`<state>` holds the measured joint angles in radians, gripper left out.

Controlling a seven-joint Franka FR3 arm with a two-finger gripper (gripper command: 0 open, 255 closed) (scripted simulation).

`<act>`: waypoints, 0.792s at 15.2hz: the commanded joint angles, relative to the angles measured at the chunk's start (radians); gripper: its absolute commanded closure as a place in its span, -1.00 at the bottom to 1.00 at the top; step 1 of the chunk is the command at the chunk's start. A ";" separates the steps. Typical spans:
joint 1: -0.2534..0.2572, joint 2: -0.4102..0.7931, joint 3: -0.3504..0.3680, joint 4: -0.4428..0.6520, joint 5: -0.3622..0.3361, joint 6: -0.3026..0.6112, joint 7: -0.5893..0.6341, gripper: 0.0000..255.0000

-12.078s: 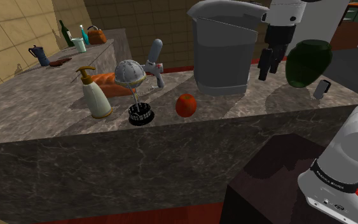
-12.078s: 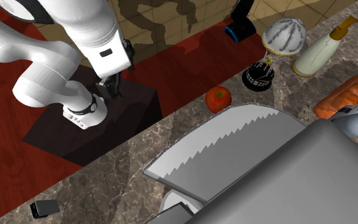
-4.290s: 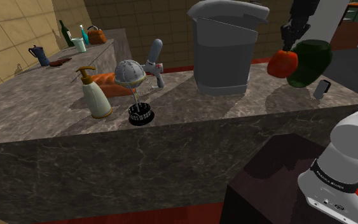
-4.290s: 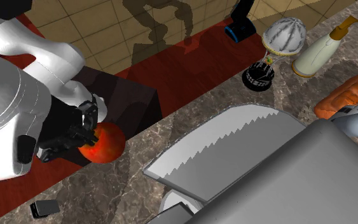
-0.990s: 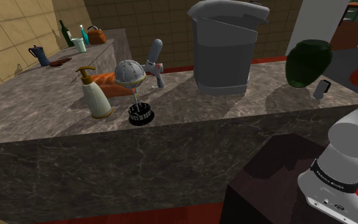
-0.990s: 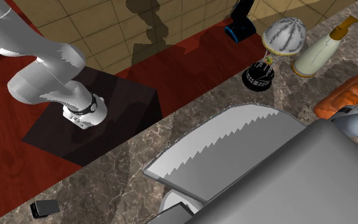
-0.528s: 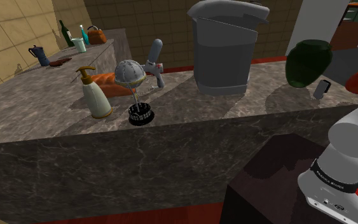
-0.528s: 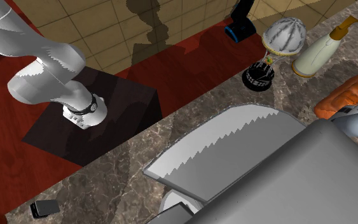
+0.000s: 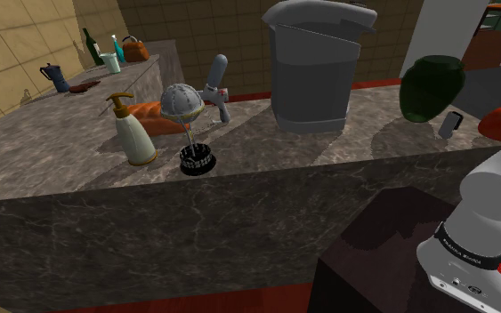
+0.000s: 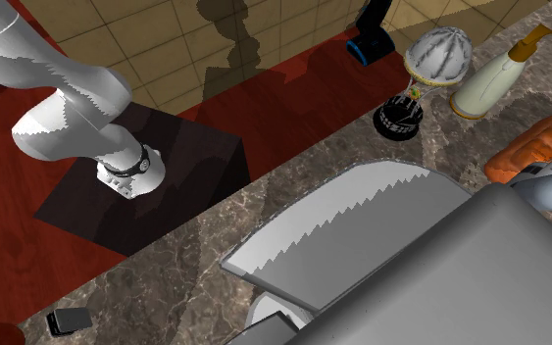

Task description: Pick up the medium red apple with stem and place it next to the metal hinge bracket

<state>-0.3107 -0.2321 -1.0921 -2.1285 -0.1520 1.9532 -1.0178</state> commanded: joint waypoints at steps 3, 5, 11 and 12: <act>0.001 0.003 -0.002 0.000 0.002 0.002 -0.002 1.00; 0.001 0.003 -0.002 0.000 0.002 0.002 -0.002 -1.00; -0.003 -0.009 0.009 0.027 -0.005 -0.033 0.004 -1.00; -0.006 -0.018 0.019 0.056 -0.010 -0.067 0.009 -1.00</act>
<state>-0.3166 -0.2487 -1.0753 -2.0925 -0.1617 1.9080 -1.0077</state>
